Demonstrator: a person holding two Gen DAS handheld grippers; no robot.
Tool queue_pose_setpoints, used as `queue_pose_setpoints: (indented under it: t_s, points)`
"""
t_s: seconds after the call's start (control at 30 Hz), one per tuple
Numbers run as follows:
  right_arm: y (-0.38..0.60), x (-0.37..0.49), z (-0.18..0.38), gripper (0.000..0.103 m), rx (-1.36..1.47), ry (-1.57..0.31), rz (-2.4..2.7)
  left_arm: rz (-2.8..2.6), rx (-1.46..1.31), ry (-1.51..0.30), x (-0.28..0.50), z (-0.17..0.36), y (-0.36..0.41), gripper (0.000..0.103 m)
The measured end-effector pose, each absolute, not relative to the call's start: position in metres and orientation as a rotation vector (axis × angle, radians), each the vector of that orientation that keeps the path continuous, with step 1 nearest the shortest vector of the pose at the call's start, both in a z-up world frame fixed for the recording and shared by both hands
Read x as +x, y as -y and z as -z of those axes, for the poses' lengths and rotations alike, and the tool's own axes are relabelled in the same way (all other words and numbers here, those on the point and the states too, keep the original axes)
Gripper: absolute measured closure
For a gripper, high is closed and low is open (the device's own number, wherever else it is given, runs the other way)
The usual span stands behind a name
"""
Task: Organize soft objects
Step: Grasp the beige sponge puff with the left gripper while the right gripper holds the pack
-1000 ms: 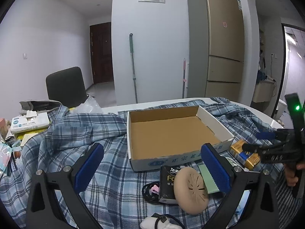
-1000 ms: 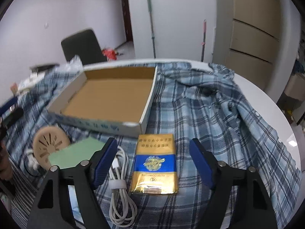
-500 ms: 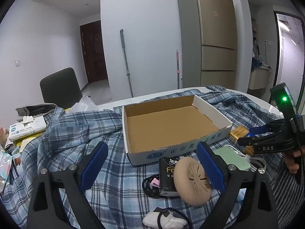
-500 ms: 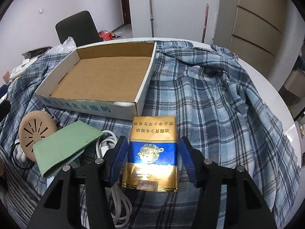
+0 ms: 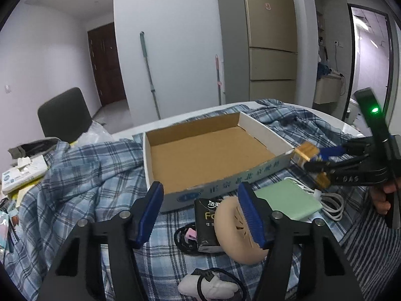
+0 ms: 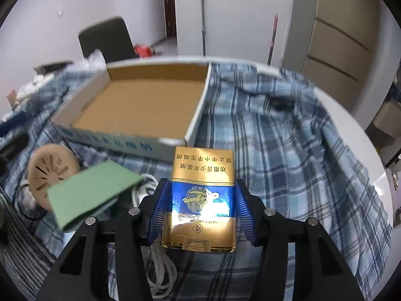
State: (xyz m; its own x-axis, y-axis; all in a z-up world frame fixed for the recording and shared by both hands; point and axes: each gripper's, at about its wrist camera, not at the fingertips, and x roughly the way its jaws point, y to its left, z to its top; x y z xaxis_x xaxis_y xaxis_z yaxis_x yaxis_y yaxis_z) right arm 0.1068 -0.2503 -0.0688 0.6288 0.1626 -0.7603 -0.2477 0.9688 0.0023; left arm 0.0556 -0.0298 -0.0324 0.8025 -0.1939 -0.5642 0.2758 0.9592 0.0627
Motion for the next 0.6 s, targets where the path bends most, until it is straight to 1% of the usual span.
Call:
queue_pose_setpoints:
  t_s: [0.17,0.2,0.27,0.33,0.47,0.6]
  points:
    - [0.25,0.091,0.053,0.052,-0.103,-0.741,-0.254,0.342,0.112,-0.656,0.065,0.039,0.029,0.039]
    - [0.249,0.09,0.051,0.052,-0.108,-0.731,-0.258,0.357,0.11,-0.665,0.065,0.04,0.03,0.041]
    - [0.247,0.089,0.05,0.052,-0.121,-0.726,-0.26,0.404,0.085,-0.687,0.067,0.038,0.028,0.047]
    - [0.246,0.088,0.049,0.052,-0.123,-0.723,-0.262,0.44,0.071,-0.717,0.071,0.038,0.026,0.049]
    - [0.246,0.091,0.05,0.052,-0.118,-0.732,-0.263,0.495,0.062,-0.809,0.078,0.047,0.024,0.049]
    - [0.247,0.09,0.051,0.052,-0.12,-0.734,-0.265,0.56,-0.011,-0.912,0.086,0.059,0.022,0.049]
